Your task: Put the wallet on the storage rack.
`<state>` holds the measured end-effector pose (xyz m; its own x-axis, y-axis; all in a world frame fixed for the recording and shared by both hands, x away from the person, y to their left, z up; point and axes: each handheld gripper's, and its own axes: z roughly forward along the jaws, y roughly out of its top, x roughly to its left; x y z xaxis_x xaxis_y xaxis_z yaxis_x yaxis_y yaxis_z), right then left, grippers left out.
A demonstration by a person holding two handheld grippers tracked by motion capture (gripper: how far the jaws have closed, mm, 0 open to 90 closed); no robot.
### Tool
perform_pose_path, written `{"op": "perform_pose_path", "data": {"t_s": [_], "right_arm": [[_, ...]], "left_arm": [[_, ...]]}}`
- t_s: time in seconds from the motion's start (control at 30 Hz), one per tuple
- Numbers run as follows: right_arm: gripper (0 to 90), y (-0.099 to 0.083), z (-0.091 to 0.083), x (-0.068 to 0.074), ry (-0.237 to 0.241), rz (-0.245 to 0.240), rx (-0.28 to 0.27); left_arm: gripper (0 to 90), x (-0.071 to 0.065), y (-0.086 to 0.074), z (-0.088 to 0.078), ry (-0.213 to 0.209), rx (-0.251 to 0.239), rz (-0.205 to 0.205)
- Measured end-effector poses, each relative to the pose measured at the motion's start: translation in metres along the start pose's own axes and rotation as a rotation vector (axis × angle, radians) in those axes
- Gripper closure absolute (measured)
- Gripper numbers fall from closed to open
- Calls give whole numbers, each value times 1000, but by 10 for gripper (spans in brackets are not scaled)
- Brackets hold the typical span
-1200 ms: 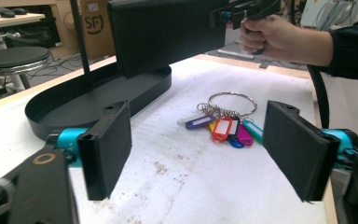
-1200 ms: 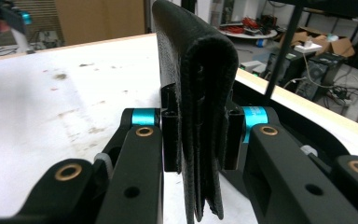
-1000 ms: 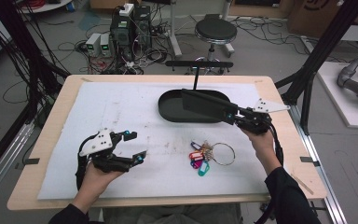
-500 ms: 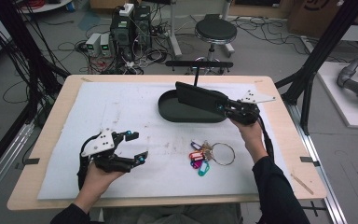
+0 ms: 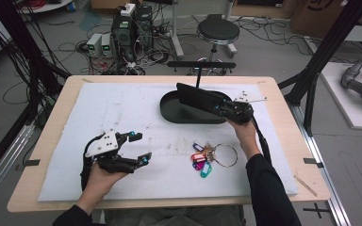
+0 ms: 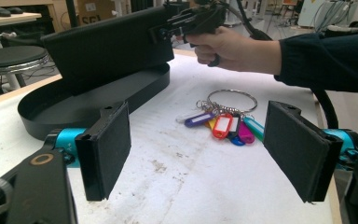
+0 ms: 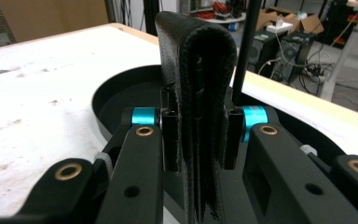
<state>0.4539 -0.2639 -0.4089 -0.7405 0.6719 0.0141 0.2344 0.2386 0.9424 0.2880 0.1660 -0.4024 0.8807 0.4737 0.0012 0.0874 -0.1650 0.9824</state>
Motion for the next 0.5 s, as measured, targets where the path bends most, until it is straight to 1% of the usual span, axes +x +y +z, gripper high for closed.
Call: {"op": "perform_pose_path", "data": {"t_s": [0.03, 0.1, 0.17, 0.2, 0.23, 0.27, 0.3, 0.33, 0.4, 0.5], "right_arm": [[764, 2, 2, 0, 3, -4, 12], [764, 5, 6, 2, -9, -28, 21], [764, 8, 12, 2, -12, -42, 34], [764, 8, 14, 3, -19, -55, 31], [764, 7, 16, 3, -23, -52, 26], [764, 5, 18, 2, -20, -41, 26], [764, 3, 20, 0, -16, -31, 26], [764, 2, 21, -1, -14, -26, 35], [763, -1, 22, -5, -15, -9, 28], [762, -3, 23, -8, -9, 0, 23]], "left_arm": [[235, 0, 0, 0, -1, -1, 0], [235, 0, 0, 1, -2, -2, -1], [235, 0, 0, 0, -2, -2, 0], [235, 0, 0, 0, -3, -3, -1], [235, 0, 0, 0, -5, -4, -2], [235, 0, 0, -1, -5, -1, 2], [235, 0, 0, -1, -4, -4, -2], [235, 0, 0, -2, -4, -4, -1], [235, 0, -1, -2, -6, -6, -4], [235, 0, -1, -3, -5, -2, -2]]}}
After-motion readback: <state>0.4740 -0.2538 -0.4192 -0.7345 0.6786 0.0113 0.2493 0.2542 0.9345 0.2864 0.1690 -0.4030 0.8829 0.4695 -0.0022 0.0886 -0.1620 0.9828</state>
